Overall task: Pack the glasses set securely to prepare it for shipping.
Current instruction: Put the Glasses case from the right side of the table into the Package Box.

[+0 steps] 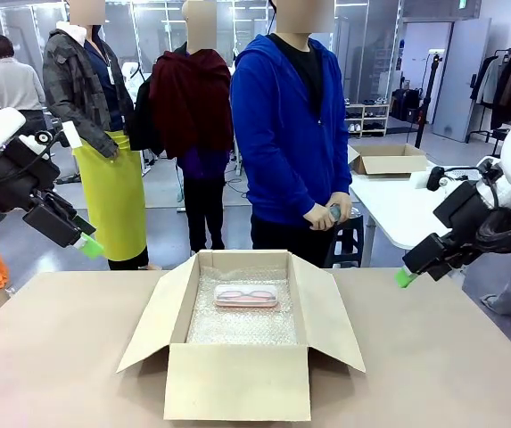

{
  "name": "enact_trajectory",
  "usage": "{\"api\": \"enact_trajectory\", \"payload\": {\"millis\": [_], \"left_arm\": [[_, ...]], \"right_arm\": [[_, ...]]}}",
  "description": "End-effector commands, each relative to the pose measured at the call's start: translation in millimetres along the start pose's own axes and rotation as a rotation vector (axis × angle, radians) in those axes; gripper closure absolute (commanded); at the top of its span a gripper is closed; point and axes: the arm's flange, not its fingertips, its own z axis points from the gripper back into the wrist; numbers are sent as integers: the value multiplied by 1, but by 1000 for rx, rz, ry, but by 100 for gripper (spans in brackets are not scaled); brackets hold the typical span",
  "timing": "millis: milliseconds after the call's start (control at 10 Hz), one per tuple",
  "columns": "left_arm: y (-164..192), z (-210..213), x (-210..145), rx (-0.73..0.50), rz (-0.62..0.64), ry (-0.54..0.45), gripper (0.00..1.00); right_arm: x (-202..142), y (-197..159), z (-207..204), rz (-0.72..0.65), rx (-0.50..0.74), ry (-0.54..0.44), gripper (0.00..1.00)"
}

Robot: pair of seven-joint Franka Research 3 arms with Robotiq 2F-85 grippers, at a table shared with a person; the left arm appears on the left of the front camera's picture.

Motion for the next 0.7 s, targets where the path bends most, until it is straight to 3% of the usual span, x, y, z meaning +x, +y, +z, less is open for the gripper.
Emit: {"api": "enact_trajectory", "payload": {"millis": [0,600], "left_arm": [[2,3,0,-19,-17,-16,0],[2,3,0,-19,-17,-16,0]], "right_arm": [[1,-1,1,20,-3,-11,0],[1,-1,1,20,-3,-11,0]]}}
